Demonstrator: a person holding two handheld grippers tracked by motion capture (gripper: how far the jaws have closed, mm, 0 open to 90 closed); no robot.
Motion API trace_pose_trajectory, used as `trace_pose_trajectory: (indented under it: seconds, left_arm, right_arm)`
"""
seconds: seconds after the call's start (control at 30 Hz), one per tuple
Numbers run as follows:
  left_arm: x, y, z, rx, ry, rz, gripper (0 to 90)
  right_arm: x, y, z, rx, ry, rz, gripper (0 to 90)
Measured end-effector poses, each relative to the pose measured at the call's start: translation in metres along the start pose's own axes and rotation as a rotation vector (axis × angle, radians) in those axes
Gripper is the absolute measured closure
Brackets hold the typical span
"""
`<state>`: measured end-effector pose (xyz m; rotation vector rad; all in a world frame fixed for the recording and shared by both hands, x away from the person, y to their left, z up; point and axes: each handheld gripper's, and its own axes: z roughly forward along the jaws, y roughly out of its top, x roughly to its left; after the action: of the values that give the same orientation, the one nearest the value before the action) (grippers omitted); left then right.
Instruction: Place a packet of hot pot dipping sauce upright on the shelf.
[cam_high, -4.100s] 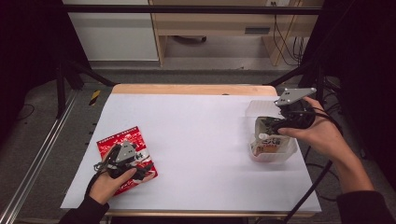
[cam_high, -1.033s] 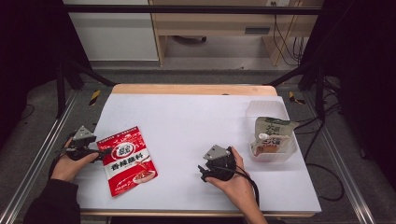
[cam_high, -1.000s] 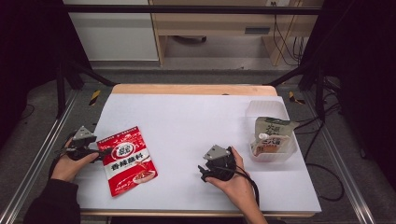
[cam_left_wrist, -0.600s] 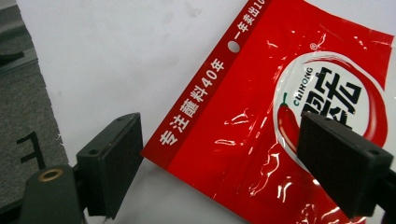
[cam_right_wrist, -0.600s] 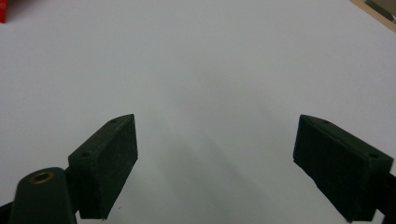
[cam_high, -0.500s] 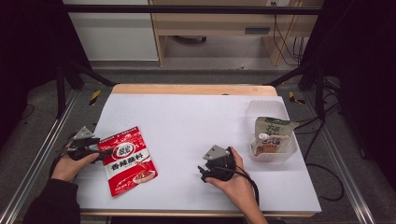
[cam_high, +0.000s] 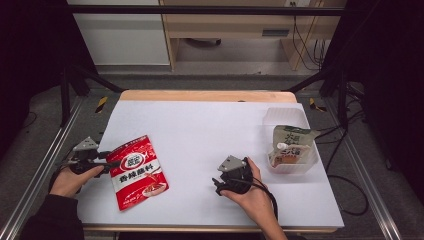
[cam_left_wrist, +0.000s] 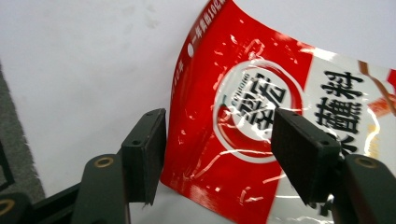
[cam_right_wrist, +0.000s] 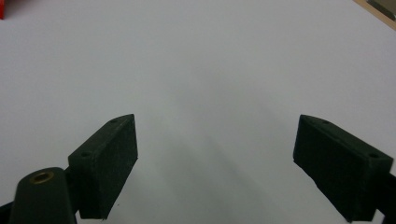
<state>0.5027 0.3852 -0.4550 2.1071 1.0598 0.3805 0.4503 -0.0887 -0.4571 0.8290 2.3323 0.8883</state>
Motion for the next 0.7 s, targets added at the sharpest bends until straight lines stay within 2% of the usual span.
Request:
trace_pose_trajectory:
  seconds: [0.17, 0.27, 0.3, 0.4, 0.5, 0.7]
  left_arm:
    - [0.001, -0.002, 0.005, 0.026, -0.014, -0.008, 36.6]
    - [0.003, -0.004, 0.011, 0.043, 0.003, 0.000, 37.8]
    - [0.003, -0.004, 0.012, 0.045, 0.022, 0.008, 39.7]
    - [0.003, -0.003, 0.012, 0.038, 0.040, 0.014, 48.1]
    - [0.002, -0.002, 0.012, 0.053, 0.070, 0.040, 57.8]
    - [0.002, -0.002, 0.015, 0.072, 0.091, 0.048, 75.0]
  right_arm:
    - [0.000, 0.000, 0.000, 0.002, 0.002, -0.002, 14.3]
    - [0.000, 0.000, 0.001, 0.003, 0.004, -0.004, 14.3]
    - [0.000, 0.000, 0.001, 0.005, 0.004, -0.005, 14.3]
    - [0.000, 0.000, 0.001, 0.007, 0.005, -0.005, 14.4]
    - [0.000, 0.000, 0.002, 0.005, 0.005, -0.004, 14.4]
    - [0.000, 0.000, 0.002, 0.003, 0.006, -0.005, 14.4]
